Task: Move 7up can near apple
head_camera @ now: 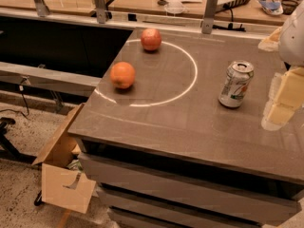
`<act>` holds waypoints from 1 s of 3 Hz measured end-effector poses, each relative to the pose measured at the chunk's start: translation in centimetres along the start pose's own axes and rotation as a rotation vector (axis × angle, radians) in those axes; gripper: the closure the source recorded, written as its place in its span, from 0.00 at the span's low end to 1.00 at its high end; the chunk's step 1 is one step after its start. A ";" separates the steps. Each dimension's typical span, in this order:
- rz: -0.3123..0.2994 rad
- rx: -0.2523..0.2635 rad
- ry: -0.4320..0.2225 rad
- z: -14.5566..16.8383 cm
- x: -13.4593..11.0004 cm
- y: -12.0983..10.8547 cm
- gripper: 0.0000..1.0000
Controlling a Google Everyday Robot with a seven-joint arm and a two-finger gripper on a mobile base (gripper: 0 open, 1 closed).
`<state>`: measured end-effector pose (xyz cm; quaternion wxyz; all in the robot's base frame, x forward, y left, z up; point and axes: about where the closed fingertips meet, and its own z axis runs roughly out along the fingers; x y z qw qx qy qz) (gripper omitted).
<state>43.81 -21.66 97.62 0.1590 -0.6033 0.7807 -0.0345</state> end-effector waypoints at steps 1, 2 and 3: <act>0.000 0.000 0.000 0.0 0.0 0.0 0.00; 0.157 0.116 -0.050 -0.9 3.6 -1.3 0.00; 0.264 0.212 -0.147 -1.8 6.3 -2.4 0.00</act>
Offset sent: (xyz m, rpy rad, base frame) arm 0.0050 -0.0882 0.0157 0.1344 -0.2207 -0.3757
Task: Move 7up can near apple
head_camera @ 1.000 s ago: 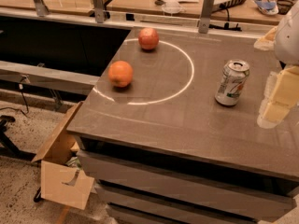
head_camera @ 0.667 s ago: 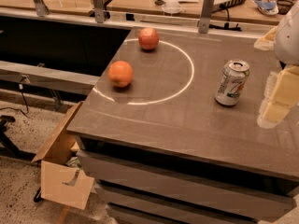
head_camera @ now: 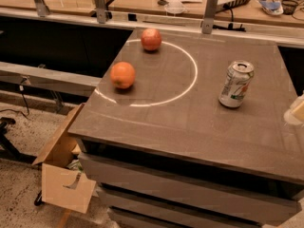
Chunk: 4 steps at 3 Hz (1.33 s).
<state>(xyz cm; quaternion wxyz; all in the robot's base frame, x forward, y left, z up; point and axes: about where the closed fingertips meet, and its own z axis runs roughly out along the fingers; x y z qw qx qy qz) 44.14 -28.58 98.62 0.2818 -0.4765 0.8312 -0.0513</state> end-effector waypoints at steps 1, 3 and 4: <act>0.081 0.046 -0.131 1.1 2.6 -1.6 0.00; 0.147 -0.029 -0.290 4.5 2.9 -0.7 0.00; 0.145 -0.021 -0.308 4.4 2.5 -0.6 0.00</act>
Offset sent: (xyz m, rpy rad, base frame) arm 0.0251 -0.0229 -0.0819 0.4551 -0.1021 0.0097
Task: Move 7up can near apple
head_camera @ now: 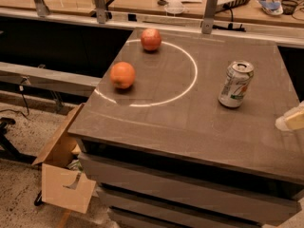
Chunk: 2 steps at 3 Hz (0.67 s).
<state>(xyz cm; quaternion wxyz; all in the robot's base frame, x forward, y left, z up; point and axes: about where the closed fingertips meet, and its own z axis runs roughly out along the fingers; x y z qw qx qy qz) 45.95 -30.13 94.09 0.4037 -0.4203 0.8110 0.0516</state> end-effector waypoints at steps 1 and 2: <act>0.037 0.009 -0.077 1.6 -0.3 -0.4 0.00; 0.079 0.001 -0.160 3.8 -1.0 -1.1 0.00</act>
Offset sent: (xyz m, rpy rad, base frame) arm 0.0619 0.0208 -0.0298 0.2847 -0.1024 -0.0195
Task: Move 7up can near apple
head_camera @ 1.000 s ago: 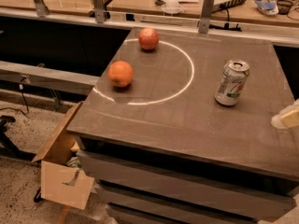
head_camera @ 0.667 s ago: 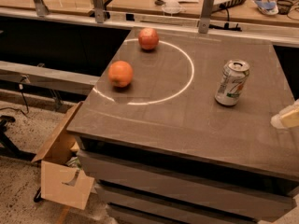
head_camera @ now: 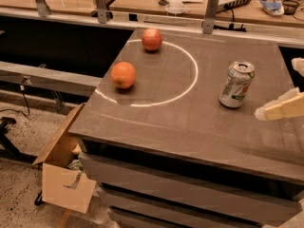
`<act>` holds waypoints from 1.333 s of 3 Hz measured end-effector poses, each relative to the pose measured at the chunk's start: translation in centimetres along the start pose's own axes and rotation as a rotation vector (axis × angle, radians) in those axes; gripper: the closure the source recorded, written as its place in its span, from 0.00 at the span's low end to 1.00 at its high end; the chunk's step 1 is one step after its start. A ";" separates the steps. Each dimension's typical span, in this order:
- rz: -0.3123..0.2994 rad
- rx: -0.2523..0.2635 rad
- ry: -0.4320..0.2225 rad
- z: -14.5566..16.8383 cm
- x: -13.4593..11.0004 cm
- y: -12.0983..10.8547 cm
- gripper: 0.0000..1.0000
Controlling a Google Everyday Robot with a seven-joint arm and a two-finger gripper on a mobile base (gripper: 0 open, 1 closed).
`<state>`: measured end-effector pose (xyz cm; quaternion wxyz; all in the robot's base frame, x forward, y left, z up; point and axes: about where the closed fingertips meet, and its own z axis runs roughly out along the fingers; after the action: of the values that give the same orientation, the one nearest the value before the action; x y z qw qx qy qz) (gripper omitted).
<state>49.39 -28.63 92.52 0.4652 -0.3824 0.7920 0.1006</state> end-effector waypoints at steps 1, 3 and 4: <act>0.047 -0.050 -0.069 3.6 0.4 0.4 0.00; 0.054 -0.113 -0.151 9.7 -0.5 1.0 0.34; 0.052 -0.126 -0.194 11.2 -1.2 1.1 0.57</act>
Offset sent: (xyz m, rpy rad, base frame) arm 0.0395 0.0459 -0.0582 0.1774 0.0277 0.0775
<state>56.36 -21.43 87.17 0.5118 -0.3787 0.7451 0.1987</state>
